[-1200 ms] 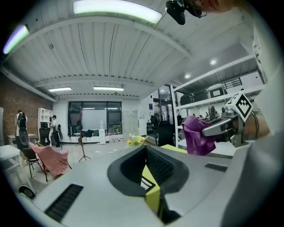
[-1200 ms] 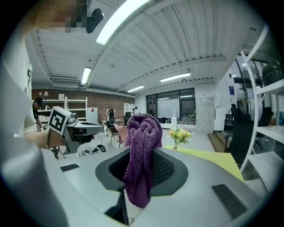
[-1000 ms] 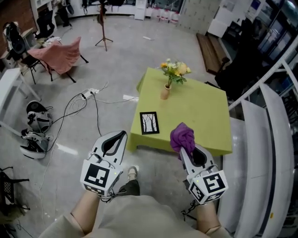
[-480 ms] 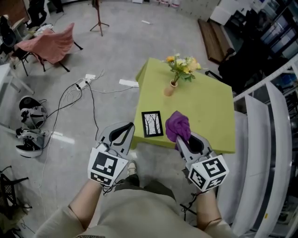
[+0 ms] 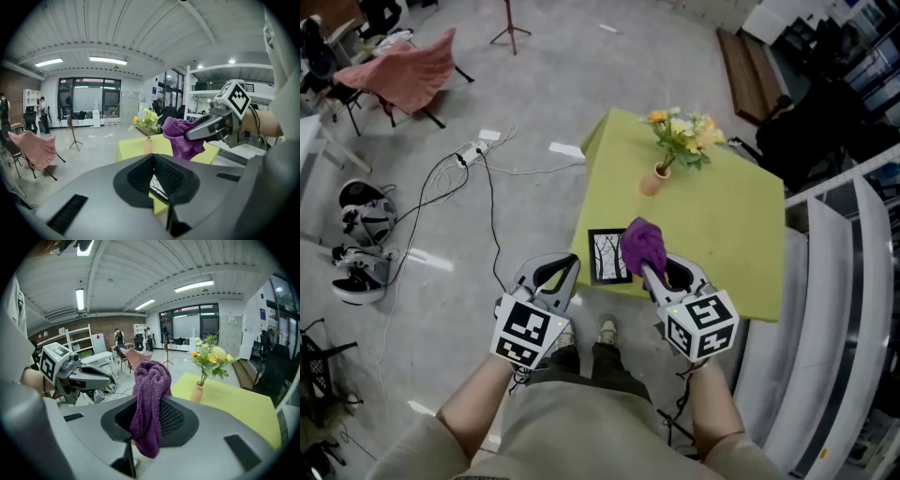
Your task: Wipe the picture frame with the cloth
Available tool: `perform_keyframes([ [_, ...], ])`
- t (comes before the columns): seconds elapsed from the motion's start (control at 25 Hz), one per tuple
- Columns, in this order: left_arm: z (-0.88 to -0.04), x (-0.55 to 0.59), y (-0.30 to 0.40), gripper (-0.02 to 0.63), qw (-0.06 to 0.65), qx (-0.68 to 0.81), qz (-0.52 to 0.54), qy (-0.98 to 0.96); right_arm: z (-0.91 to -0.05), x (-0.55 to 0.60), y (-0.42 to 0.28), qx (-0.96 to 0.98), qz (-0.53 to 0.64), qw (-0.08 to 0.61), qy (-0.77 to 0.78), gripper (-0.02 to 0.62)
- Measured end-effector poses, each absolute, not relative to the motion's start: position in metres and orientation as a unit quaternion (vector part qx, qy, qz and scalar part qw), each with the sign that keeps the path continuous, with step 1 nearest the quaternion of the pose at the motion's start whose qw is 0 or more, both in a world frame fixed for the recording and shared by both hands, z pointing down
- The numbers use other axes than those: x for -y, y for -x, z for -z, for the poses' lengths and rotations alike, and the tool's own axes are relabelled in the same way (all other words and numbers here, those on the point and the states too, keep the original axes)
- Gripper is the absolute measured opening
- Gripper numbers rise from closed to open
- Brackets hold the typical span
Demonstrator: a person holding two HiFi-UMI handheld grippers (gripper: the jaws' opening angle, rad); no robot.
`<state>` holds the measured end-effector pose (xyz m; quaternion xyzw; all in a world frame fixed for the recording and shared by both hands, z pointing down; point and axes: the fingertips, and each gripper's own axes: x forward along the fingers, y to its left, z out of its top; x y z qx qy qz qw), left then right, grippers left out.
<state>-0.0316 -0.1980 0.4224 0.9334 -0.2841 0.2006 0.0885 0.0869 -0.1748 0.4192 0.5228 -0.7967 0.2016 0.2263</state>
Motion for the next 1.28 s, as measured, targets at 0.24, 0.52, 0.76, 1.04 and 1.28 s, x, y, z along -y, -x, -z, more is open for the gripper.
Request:
perform_keyframes([
  [0.24, -0.463, 0.21, 0.014, 0.008, 0.116, 0.292, -0.234, -0.92, -0.464, 0.209, -0.085, 0.812, -0.214, 0.264, -0.474, 0.089],
  [0.52, -0.527, 0.222, -0.007, 0.008, 0.148, 0.313, -0.269, -0.899, -0.517, 0.238, -0.073, 0.829, -0.228, 0.296, -0.416, 0.091],
  [0.76, -0.574, 0.225, -0.017, 0.008, 0.18, 0.323, -0.304, -0.878, -0.56, 0.254, -0.065, 0.844, -0.224, 0.328, -0.361, 0.091],
  [1.04, -0.624, 0.219, -0.03, 0.008, 0.212, 0.305, -0.34, -0.864, -0.605, 0.265, -0.05, 0.852, -0.219, 0.354, -0.317, 0.091],
  [1.28, -0.651, 0.211, -0.038, 0.008, 0.222, 0.287, -0.364, -0.858, -0.636, 0.264, -0.043, 0.85, -0.218, 0.376, -0.298, 0.092],
])
